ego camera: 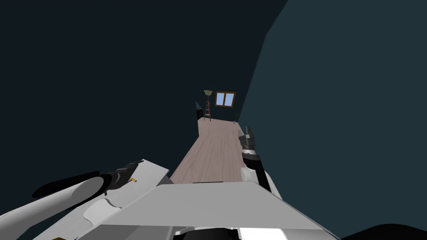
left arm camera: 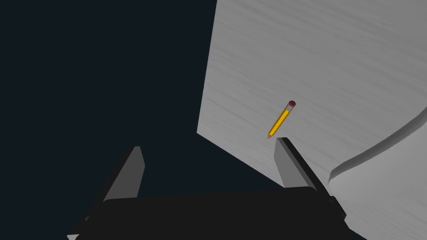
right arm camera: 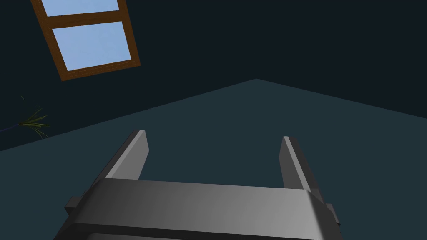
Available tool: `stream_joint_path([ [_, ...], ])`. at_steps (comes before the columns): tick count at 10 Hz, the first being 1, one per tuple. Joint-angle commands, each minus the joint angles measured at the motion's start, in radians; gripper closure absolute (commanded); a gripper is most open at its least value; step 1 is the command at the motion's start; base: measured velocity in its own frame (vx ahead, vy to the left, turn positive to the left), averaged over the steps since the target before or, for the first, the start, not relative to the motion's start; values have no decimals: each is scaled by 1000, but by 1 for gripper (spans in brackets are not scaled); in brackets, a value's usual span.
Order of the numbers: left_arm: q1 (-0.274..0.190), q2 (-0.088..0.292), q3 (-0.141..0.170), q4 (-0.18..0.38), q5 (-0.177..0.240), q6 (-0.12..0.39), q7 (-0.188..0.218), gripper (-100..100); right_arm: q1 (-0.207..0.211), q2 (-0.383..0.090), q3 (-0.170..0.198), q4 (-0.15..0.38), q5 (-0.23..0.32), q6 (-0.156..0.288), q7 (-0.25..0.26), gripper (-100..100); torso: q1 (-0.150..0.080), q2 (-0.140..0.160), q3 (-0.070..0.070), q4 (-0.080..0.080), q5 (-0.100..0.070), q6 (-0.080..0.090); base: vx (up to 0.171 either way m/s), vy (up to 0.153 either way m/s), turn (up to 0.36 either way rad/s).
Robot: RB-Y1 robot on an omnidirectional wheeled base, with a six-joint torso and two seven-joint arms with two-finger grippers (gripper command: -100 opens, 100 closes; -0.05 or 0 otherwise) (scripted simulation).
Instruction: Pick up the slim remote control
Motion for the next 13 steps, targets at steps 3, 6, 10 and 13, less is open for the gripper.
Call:
stream_joint_path([
  [3, 39, 21, 34, 63, 19, 104, -91, -100, 0, 0, 0, 0, 0, 0, 0, 0, 1, 0, 0, 0, 0, 0, 57, 50, -67],
  [6, 56, 30, 47, 94, 26, 159, -141, -100, 0, 0, 0, 0, 0, 0, 0, 0, 1, 1, 0, 0, 0, 0, 39, 52, -38],
  [10, 103, 47, 75, 178, 39, 257, -264, -100, 0, 0, 0, 0, 0, 0, 0, 0, 1, 0, 0, 0, 0, 0, 60, 56, -30],
  [13, 116, 49, 81, 202, 42, 292, -301, -100, 0, 0, 0, 0, 0, 0, 0, 0, 1, 0, 0, 0, 0, 0, 40, 56, -9],
])
